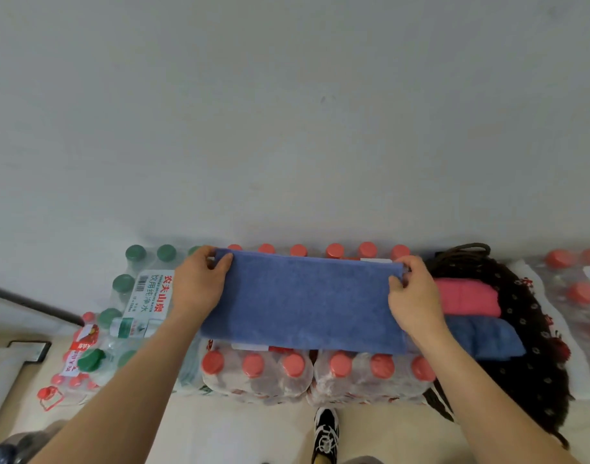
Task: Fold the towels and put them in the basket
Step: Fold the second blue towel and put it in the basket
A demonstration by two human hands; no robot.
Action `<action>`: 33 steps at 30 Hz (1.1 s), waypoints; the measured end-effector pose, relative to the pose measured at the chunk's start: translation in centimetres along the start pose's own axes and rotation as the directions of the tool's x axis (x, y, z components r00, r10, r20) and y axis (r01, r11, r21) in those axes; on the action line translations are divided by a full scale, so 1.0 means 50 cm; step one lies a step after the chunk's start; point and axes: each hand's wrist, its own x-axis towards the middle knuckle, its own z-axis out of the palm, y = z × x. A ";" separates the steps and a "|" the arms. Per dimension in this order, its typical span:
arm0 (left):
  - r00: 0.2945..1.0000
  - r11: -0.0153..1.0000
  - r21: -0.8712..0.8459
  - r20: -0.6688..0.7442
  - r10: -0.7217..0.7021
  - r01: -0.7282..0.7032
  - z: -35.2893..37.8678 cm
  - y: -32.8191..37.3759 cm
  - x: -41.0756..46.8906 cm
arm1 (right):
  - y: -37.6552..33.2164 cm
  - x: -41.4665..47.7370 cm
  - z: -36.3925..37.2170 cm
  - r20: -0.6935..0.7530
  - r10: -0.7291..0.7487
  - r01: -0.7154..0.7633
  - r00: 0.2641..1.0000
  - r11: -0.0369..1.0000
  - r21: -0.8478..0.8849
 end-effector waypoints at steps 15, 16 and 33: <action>0.787 0.729 0.322 0.096 0.609 -0.604 0.051 0.032 -0.072 | -0.063 -0.058 0.058 0.154 -0.534 0.518 0.831 0.642 -0.566; 0.753 0.684 0.324 0.189 0.631 -0.654 0.071 0.027 -0.093 | -0.065 -0.078 0.084 0.244 -0.530 0.568 0.812 0.620 -0.541; 0.997 0.993 0.086 0.025 0.079 -0.081 0.043 -0.037 -0.124 | 0.016 -0.082 0.028 0.122 -0.166 0.205 0.979 0.822 -0.531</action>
